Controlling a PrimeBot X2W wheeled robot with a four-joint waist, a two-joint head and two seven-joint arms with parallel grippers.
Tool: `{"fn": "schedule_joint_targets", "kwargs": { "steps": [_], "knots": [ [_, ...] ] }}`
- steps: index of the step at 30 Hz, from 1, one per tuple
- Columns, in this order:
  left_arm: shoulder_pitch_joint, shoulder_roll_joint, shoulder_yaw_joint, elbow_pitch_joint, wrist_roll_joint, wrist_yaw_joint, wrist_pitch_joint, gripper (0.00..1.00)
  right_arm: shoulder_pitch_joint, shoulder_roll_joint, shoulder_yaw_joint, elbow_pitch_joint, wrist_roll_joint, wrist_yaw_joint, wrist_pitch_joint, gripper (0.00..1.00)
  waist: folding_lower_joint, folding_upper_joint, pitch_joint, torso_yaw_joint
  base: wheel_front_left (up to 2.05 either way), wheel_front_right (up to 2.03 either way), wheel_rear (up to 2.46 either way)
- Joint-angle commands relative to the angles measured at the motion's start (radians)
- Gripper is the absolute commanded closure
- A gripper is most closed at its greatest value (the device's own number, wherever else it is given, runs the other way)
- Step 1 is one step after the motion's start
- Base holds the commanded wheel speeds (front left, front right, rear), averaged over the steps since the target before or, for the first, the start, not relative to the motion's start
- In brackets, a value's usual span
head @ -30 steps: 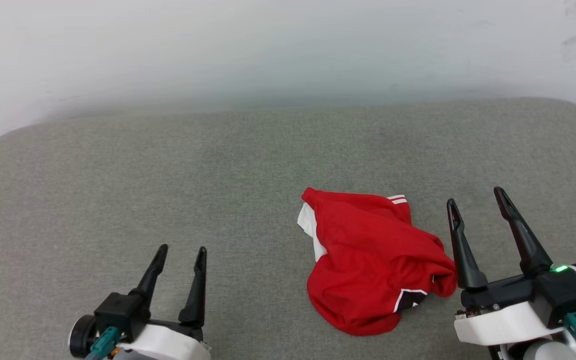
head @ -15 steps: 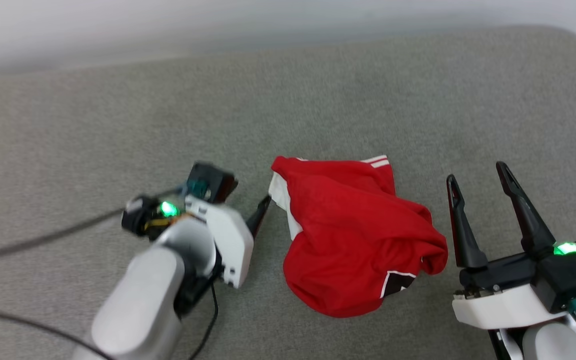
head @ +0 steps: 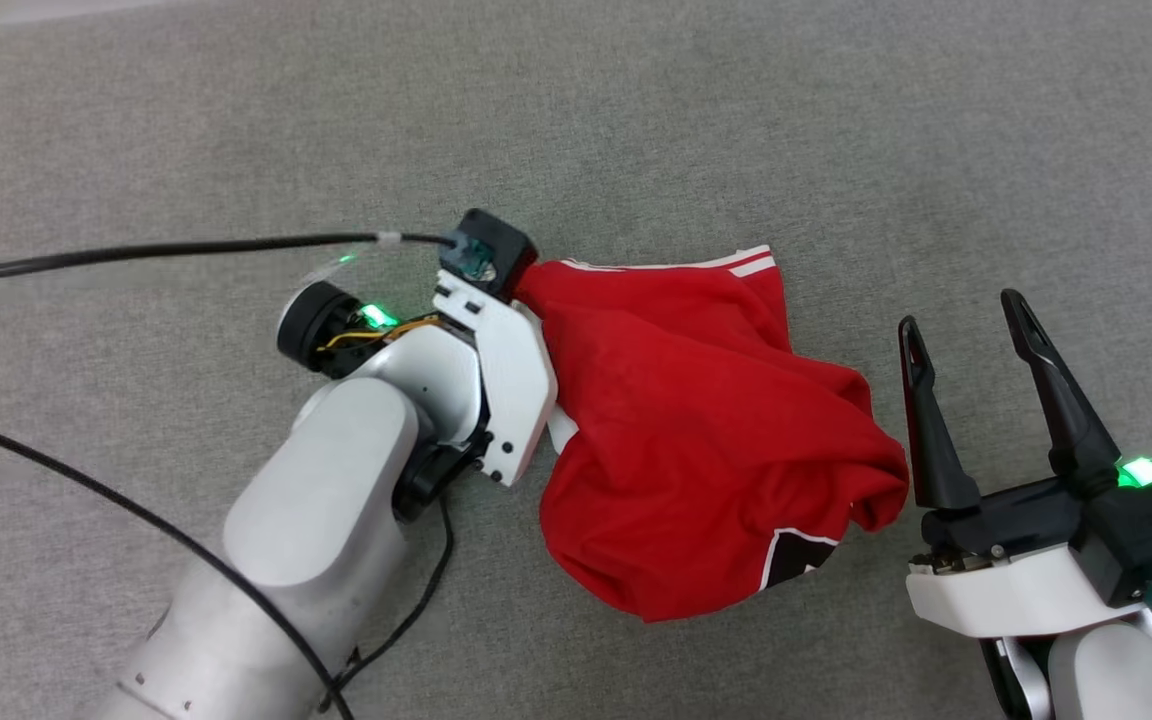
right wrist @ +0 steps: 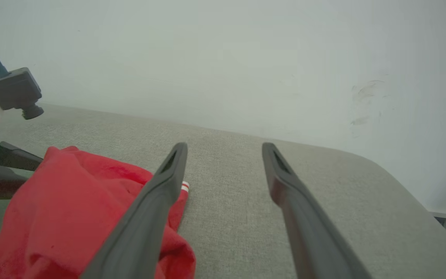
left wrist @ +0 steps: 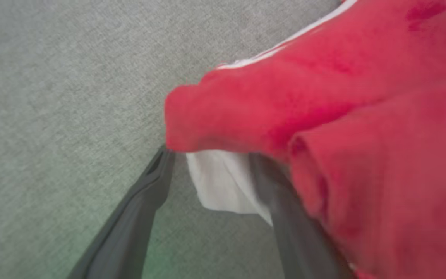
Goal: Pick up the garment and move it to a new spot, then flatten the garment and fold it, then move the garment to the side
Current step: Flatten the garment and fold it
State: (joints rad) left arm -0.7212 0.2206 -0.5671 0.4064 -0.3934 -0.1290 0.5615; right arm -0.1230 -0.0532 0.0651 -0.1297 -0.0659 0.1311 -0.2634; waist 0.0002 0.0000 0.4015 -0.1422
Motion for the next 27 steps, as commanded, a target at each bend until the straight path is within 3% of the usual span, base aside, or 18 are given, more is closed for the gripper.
{"fn": "schedule_joint_targets", "kwargs": {
  "steps": [1, 2, 5, 11, 17, 27],
  "knots": [
    [0.014, -0.008, -0.025, 0.027, -0.01, -0.001, 0.019, 0.05, -0.013, 0.004, 0.0, -0.001, -0.006, -0.001, -0.002, 0.0, -0.0002, 0.0, 0.006, 0.002, 0.0, 0.0, 0.0],
    [0.018, -0.009, -0.049, 0.036, -0.015, -0.002, 0.031, 0.99, -0.017, 0.004, 0.0, 0.001, -0.008, -0.001, -0.002, 0.0, -0.0002, 0.0, 0.007, 0.005, 0.0, 0.0, 0.0],
    [0.025, 0.004, -0.095, 0.048, -0.037, -0.004, 0.028, 1.0, -0.022, 0.004, -0.001, 0.005, -0.008, -0.001, -0.002, 0.0, -0.0002, 0.0, 0.004, 0.017, 0.0, 0.0, 0.0],
    [0.044, 0.021, -0.08, 0.062, -0.036, 0.007, -0.077, 1.0, -0.011, 0.004, 0.01, 0.024, -0.013, -0.001, -0.002, 0.0, -0.0002, 0.0, -0.048, 0.046, 0.0, 0.0, 0.0],
    [0.145, 0.055, -0.047, -0.011, -0.047, 0.047, -0.187, 1.0, 0.021, 0.004, 0.007, 0.043, -0.01, 0.0, -0.002, 0.0, -0.0002, 0.0, -0.14, 0.078, 0.0, 0.0, 0.0],
    [0.286, 0.224, 0.131, -0.187, -0.077, 0.187, -0.313, 1.0, 0.055, 0.002, 0.017, 0.049, -0.007, 0.0, -0.002, 0.0, -0.0002, 0.0, -0.209, 0.126, 0.0, 0.0, 0.0]
  ]
}}
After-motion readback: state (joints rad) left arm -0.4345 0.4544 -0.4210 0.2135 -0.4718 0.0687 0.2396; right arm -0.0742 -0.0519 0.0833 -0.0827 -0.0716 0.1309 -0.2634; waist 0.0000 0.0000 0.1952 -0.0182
